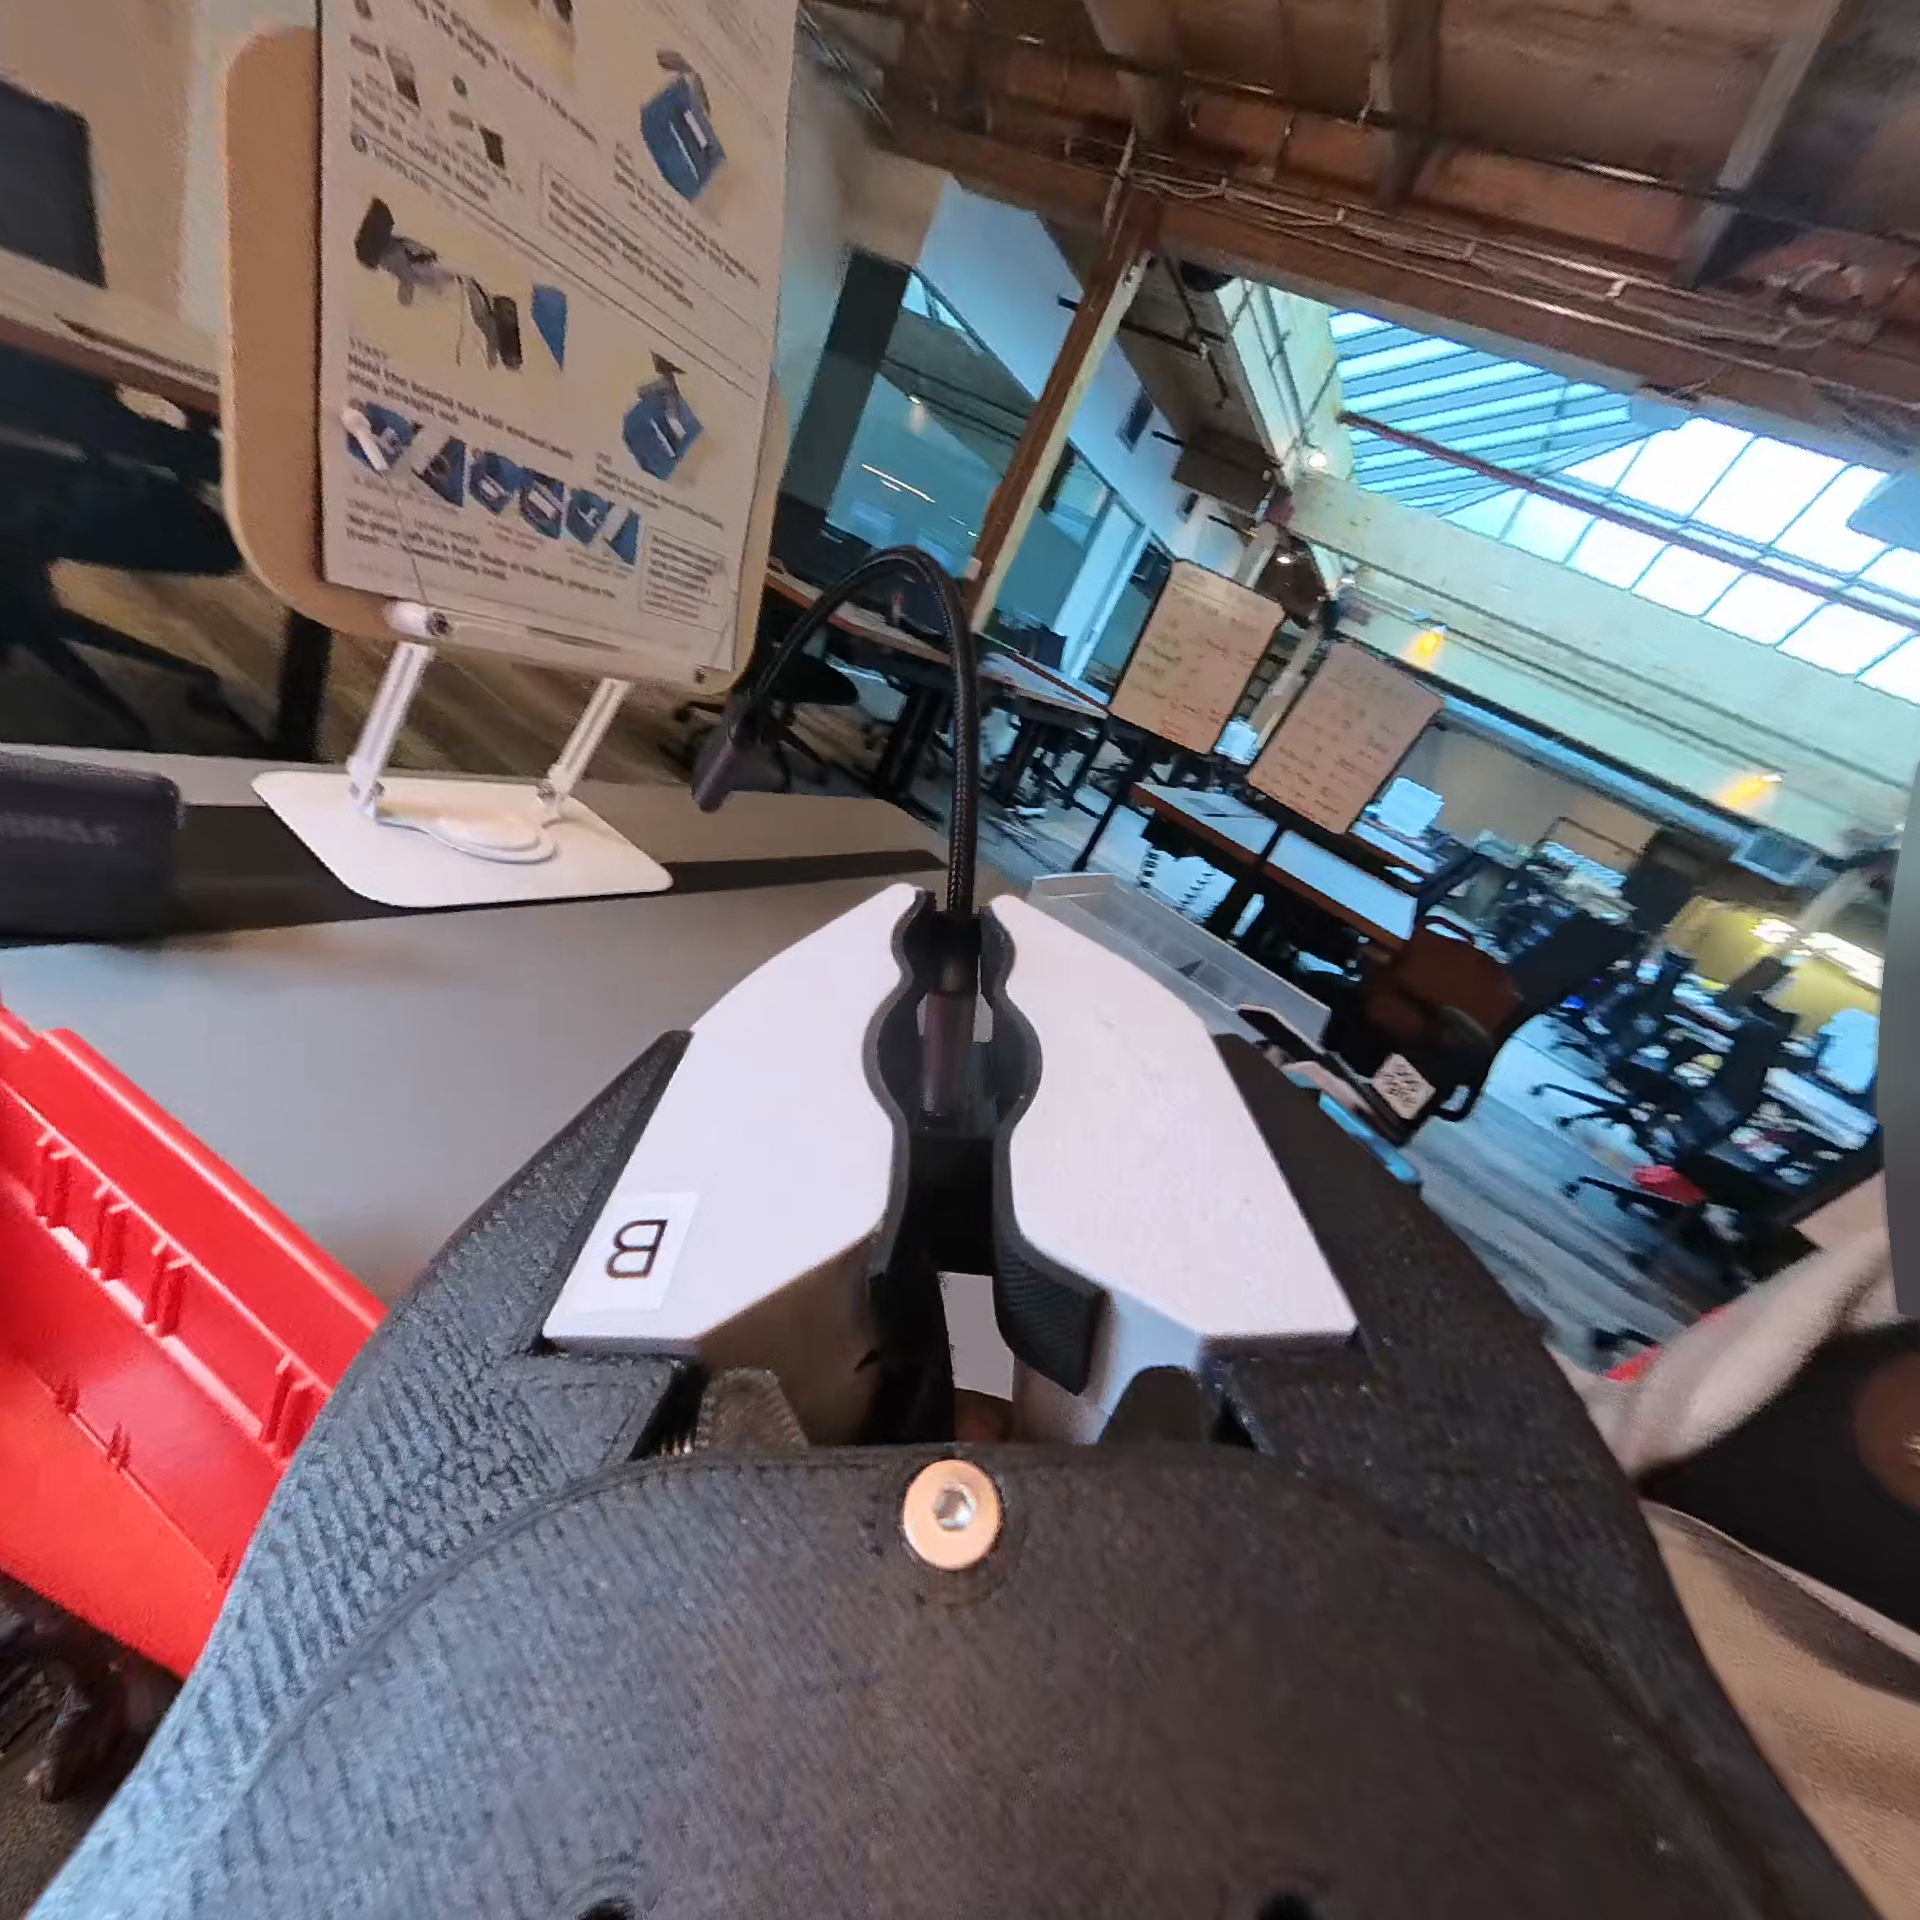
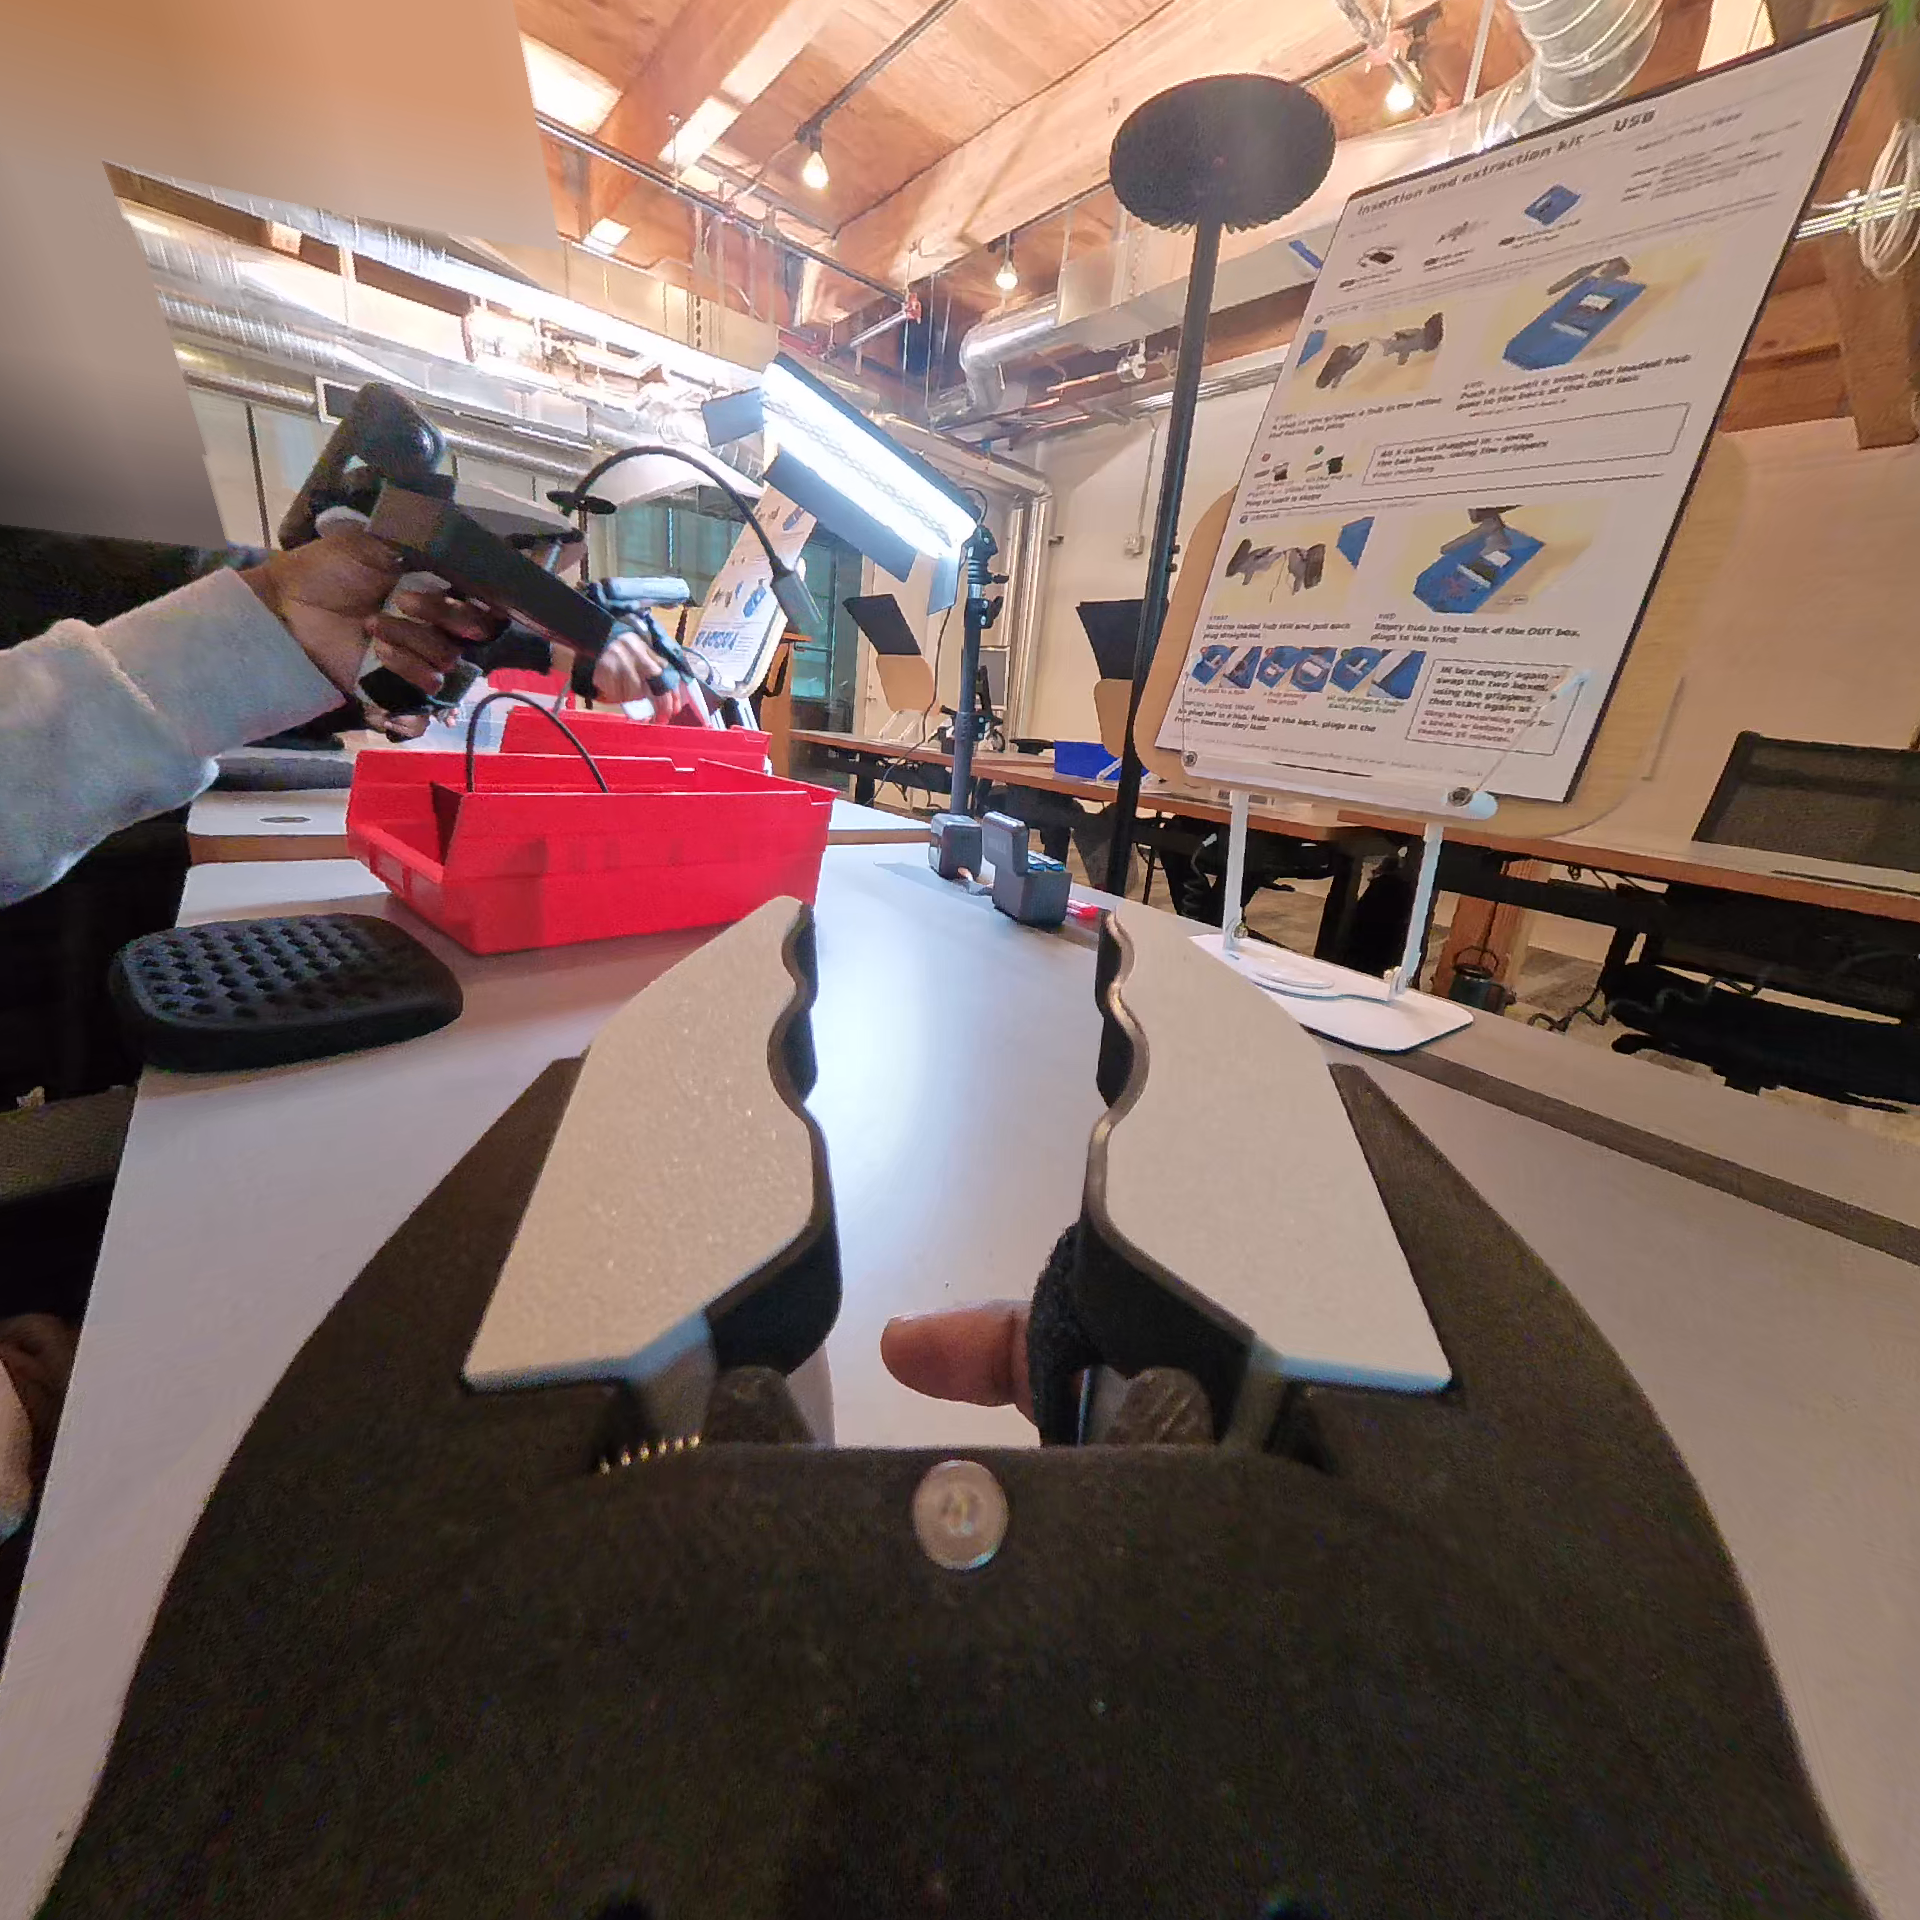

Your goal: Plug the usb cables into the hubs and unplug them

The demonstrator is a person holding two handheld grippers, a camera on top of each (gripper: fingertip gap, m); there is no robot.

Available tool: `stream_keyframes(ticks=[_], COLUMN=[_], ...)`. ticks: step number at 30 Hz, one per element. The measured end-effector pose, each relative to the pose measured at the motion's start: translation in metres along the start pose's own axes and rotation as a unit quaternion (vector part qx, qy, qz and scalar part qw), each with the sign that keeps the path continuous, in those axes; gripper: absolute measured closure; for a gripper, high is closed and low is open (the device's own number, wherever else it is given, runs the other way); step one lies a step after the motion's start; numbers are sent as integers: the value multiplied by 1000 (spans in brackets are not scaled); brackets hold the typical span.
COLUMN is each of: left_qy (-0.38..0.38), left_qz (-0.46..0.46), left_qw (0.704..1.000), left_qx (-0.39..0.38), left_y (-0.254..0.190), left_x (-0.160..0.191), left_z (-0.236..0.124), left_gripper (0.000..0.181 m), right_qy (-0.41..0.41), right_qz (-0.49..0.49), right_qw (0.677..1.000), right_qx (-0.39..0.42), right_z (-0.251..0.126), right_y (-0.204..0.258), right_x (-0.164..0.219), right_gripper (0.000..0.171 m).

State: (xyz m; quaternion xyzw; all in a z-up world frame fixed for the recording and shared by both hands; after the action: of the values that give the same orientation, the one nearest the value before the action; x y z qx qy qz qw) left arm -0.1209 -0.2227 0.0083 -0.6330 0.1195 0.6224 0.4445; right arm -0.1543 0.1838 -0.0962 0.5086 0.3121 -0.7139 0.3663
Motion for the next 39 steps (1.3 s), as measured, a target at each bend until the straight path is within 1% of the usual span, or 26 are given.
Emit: stream_keyframes(ticks=[3,7,9,11,12,14,16,18,20,22,25,27,29,30,31,34,36,38,39], left_qy=[-3,22,34,44,47,53,56,59,61,62,64,69,73,74,75,86,100,98,88], left_qz=[45,116,159,207,230,268,298,322,340,343,339,329,320,316,314,324,358,376,371], left_qw=[999,991,984,972,965,952,941,931,923,922,927,932,936,938,940,936,925,918,921], left_qx=[-21,-56,-79,-103,-115,-136,-149,-160,-171,-170,-151,-139,-127,-120,-114,-105,-80,-77,-78], left_y=[-5,-16,-22,-29,-32,-38,-45,-50,-54,-59,-69,-74,-78,-81,-83,-85,-91,-94,-95], left_x=[14,39,50,60,64,73,83,94,104,115,129,137,143,145,147,148,148,142,137], left_z=[18,47,61,74,80,92,103,113,120,127,135,139,141,142,142,144,146,142,139], left_gripper=[173,173,173,173,173,173,173,173,173,173,173,173,173,173,173,173,154,137,131], right_qy=[4,13,38,82,93,109,126,145,170,186,209,211,201,194,186,165,130,100,85], right_qz=[-4,-20,-30,0,31,101,146,144,121,112,146,185,202,200,193,188,241,326,358], right_qw=[1000,1000,999,997,995,989,981,978,977,975,967,959,958,960,963,968,962,940,929], right_qx=[-3,-10,2,4,1,-2,-23,-43,-47,-37,-27,-34,-28,-24,-20,-10,-16,-34,-44], right_z=[1,2,6,15,23,40,57,71,81,90,100,105,110,111,111,109,108,105,104], right_y=[1,6,7,14,21,37,64,92,112,126,141,149,149,149,148,145,142,136,134], right_x=[1,3,6,7,5,1,-1,2,11,21,42,47,49,49,49,46,39,35,35], right_gripper=[118,116,115,110,104,99,97,91,84,81,78,79,82,89,105,107,110,110,110])
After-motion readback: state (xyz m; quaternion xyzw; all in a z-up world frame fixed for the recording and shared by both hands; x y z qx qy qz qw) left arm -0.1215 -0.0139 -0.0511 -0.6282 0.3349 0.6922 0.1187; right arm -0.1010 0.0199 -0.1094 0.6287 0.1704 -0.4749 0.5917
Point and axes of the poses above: each gripper's, where its closed fingertips meet, z out along the fingers, x out of its underside, y = z × x across the jaws, the point moved 1 cm from there along -z, back along the fingers, and after that the axes turned 5 degrees about x, right-handed, at the moved point
